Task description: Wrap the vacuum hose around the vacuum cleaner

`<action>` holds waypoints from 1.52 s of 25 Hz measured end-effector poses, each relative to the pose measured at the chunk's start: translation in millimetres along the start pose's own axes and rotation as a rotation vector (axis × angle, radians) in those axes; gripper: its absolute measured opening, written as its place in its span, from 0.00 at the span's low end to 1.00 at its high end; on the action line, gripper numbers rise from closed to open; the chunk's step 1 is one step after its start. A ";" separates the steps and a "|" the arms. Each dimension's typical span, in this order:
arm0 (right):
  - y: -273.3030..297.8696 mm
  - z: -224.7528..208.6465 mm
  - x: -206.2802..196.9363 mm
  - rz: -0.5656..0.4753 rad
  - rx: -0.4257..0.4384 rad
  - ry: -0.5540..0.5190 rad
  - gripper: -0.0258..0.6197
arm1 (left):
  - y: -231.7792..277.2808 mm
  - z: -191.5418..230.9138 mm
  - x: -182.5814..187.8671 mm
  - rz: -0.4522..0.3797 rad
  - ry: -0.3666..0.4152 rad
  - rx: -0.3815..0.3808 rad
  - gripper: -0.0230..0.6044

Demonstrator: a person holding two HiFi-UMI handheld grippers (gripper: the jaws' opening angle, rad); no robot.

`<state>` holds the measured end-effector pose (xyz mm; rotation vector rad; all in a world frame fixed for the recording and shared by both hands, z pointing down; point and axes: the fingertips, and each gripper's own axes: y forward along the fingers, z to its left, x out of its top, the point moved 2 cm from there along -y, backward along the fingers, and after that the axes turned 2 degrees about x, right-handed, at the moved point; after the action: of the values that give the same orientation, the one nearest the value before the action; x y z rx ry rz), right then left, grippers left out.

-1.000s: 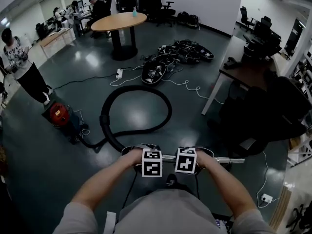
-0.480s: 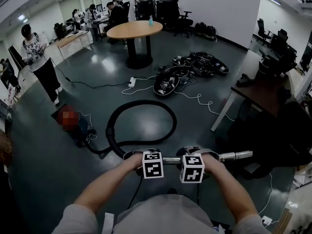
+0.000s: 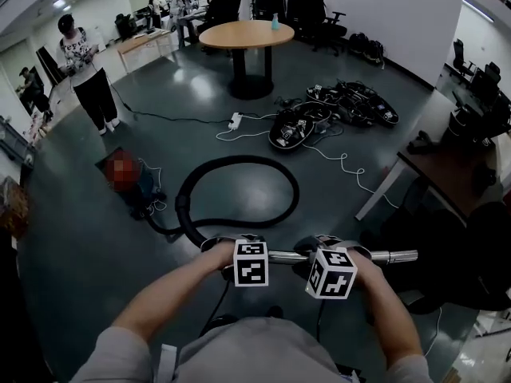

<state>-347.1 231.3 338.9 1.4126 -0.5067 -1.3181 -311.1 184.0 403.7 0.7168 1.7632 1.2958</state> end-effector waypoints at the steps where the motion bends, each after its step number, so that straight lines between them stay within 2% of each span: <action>1: -4.9 -1.9 1.7 -0.023 -0.002 -0.007 0.29 | -0.7 1.2 -0.6 0.001 -0.014 -0.002 0.22; 4: -15.0 -14.4 5.9 -0.131 -0.013 0.014 0.29 | 2.1 7.9 -6.4 0.010 -0.058 0.000 0.21; 9: -51.7 -50.8 26.7 -0.373 -0.137 0.161 0.29 | 16.6 17.4 -32.3 0.048 -0.096 0.009 0.21; 12: -62.9 -63.5 36.6 -0.487 -0.153 0.242 0.29 | 26.8 28.5 -52.2 0.059 -0.117 0.024 0.22; 17: -41.7 -72.7 48.6 -0.495 -0.149 0.378 0.28 | 26.8 53.1 -83.7 0.007 -0.199 0.029 0.22; 24: -2.9 -113.0 71.1 -0.604 -0.173 0.633 0.28 | 2.5 104.9 -119.8 -0.154 -0.407 0.064 0.22; 30: 32.8 -156.1 109.2 -0.634 -0.155 0.730 0.28 | -17.7 141.6 -167.6 -0.225 -0.550 0.128 0.21; 33: 53.8 -174.6 133.8 -0.661 -0.107 0.776 0.28 | -26.1 153.1 -192.8 -0.263 -0.654 0.146 0.21; 38: 94.2 -201.4 172.7 -0.701 -0.035 0.882 0.28 | -38.2 167.2 -240.8 -0.332 -0.876 0.175 0.21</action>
<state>-84.4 135.3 307.2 2.0408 0.6479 -1.0350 -44.2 57.1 410.8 0.8679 1.1924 0.4705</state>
